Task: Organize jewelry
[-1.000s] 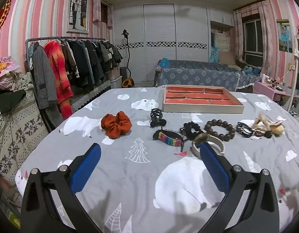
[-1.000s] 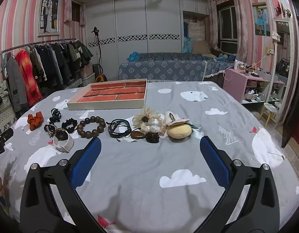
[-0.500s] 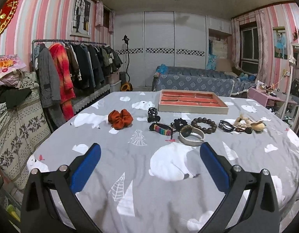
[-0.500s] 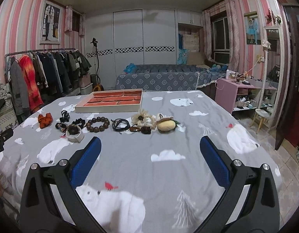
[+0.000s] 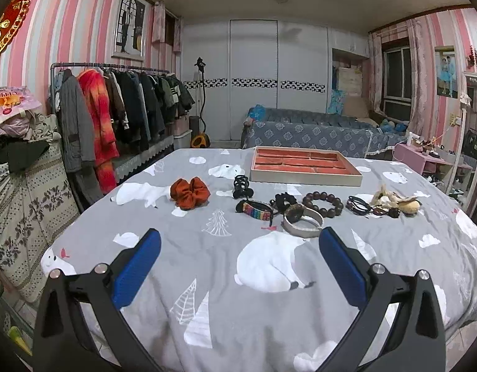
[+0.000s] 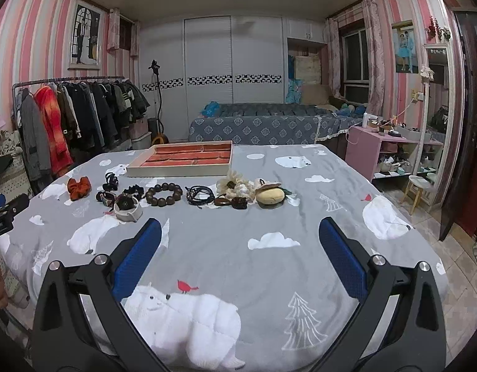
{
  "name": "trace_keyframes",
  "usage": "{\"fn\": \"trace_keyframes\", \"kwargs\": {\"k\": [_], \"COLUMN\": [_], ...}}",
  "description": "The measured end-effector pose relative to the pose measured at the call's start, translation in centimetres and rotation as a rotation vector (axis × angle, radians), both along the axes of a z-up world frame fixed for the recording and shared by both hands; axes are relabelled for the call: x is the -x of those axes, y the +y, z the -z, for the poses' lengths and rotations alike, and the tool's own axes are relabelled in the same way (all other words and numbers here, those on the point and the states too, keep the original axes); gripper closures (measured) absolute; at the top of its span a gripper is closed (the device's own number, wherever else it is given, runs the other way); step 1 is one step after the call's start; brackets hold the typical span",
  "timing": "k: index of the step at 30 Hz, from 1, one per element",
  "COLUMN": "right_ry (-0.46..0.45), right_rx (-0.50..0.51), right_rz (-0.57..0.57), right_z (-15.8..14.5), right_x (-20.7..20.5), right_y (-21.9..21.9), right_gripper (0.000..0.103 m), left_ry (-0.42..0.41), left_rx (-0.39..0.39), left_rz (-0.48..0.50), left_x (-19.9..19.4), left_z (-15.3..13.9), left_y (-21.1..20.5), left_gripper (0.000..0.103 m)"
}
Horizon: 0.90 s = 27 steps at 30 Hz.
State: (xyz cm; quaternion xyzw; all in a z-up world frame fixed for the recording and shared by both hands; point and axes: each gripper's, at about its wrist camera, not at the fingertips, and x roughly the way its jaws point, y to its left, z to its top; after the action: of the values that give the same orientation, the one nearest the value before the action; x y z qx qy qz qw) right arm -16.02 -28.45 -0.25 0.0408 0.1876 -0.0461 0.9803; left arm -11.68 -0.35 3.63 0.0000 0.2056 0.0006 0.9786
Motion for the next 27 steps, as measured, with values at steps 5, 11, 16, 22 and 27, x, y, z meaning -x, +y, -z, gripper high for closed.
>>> {"fn": "trace_keyframes", "kwargs": {"k": [5, 11, 16, 22, 27], "right_ry": [-0.002, 0.04, 0.056, 0.008, 0.024], "right_rx": [0.005, 0.018, 0.017, 0.049, 0.074], "right_rz": [-0.005, 0.009, 0.025, 0.038, 0.021], "right_z": [-0.6, 0.5, 0.8, 0.4, 0.6], "right_x": [-2.8, -6.1, -7.9, -8.3, -8.4], "right_y": [-0.1, -0.6, -0.6, 0.9, 2.6], "right_gripper": [0.004, 0.004, 0.004, 0.004, 0.004], "left_ry": [-0.012, 0.022, 0.108, 0.085, 0.022], "left_rx": [0.002, 0.005, 0.001, 0.006, -0.007], "left_rz": [0.006, 0.024, 0.049, 0.172, 0.232], "left_x": [-2.3, -5.2, -8.4, -10.2, -10.7], "left_z": [-0.5, 0.4, 1.3, 0.3, 0.0], "left_y": [0.0, -0.4, -0.8, -3.3, -4.3], "left_gripper": [0.004, 0.004, 0.004, 0.004, 0.004]}}
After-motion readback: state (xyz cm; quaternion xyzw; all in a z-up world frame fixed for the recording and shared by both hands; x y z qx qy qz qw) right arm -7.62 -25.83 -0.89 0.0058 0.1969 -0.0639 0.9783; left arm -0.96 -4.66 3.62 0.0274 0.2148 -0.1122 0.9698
